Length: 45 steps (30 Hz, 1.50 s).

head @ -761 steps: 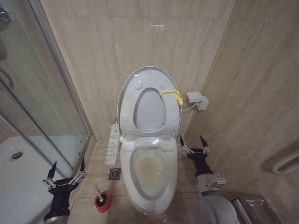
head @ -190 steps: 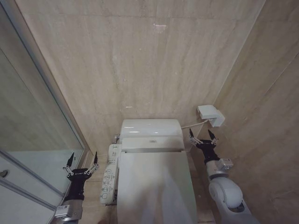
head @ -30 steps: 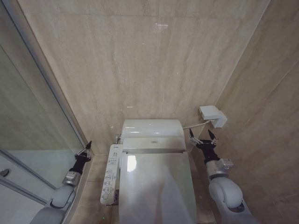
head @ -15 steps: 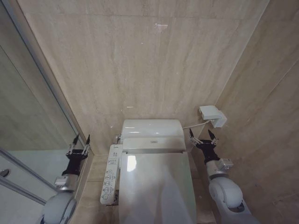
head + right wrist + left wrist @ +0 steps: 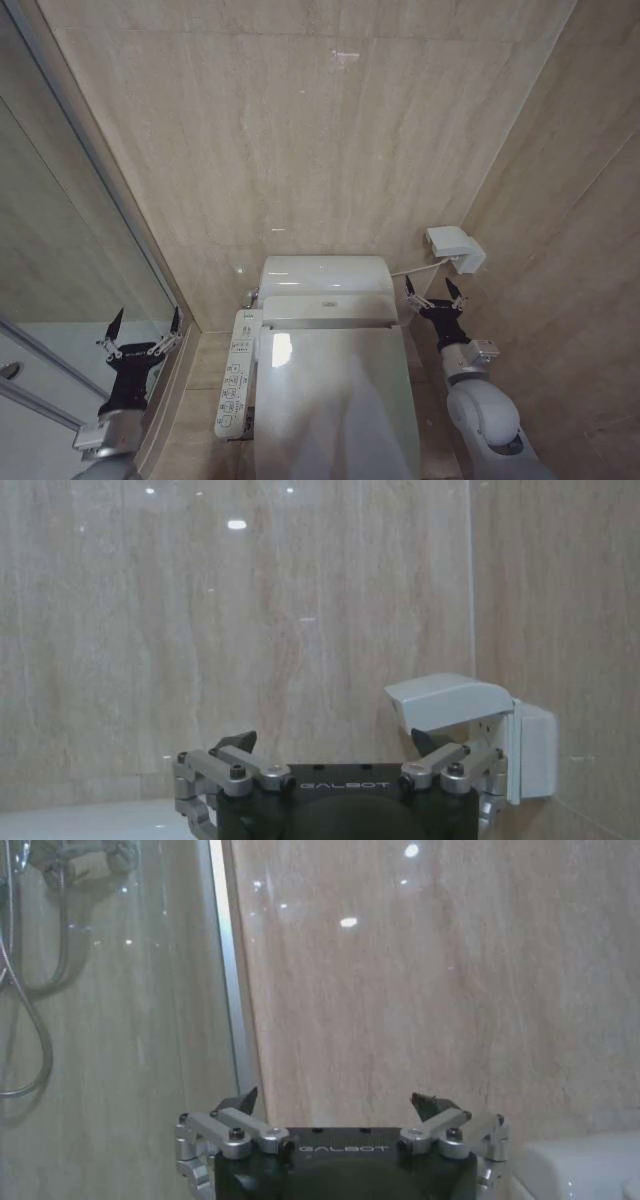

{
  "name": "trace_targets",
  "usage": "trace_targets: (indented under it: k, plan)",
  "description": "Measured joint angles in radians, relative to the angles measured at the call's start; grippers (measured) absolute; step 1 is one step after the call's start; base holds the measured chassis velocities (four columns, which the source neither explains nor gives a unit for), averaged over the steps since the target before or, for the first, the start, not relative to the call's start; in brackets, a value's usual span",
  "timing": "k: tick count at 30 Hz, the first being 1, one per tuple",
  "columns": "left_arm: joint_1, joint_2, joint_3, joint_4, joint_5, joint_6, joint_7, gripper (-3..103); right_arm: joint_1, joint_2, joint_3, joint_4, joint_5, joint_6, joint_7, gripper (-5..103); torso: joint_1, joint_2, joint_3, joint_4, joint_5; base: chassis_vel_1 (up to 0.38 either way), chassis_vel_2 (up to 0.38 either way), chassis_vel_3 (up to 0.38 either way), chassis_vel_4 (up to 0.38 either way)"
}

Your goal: Open the toilet lid, clean the toilet bowl with a toilet brush, close the toilet lid, and flush.

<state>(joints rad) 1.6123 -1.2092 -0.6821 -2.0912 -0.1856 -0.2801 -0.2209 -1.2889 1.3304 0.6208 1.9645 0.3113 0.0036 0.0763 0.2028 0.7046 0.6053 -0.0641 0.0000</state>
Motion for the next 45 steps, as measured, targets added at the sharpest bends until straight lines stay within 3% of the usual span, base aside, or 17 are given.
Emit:
trace_targets:
  k: [4, 9, 17, 45]
  plan:
    - [0.026, -0.001, -0.017, -0.019, -0.016, -0.003, 0.035, 100, 0.0, 0.0, 0.0, 0.0, 0.0, 0.0, 0.0, 100, 0.0, 0.0, 0.0, 0.0, 0.0001, 0.0, 0.0, 0.0, 0.0]
    - [0.047, -0.004, -0.03, -0.042, -0.094, 0.006, 0.078, 100, 0.0, 0.0, 0.0, 0.0, 0.0, 0.0, 0.0, 100, 0.0, 0.0, 0.0, 0.0, 0.0001, 0.0, 0.0, 0.0, 0.0]
    - [0.039, -0.013, -0.018, -0.059, -0.149, 0.086, 0.08, 100, 0.0, 0.0, 0.0, 0.0, 0.0, 0.0, 0.0, 100, 0.0, 0.0, 0.0, 0.0, 0.0, 0.0, 0.0, 0.0, 0.0]
    - [0.036, -0.007, -0.02, -0.047, -0.113, 0.068, 0.081, 100, 0.0, 0.0, 0.0, 0.0, 0.0, 0.0, 0.0, 100, 0.0, 0.0, 0.0, 0.0, 0.0, 0.0, 0.0, 0.0, 0.0]
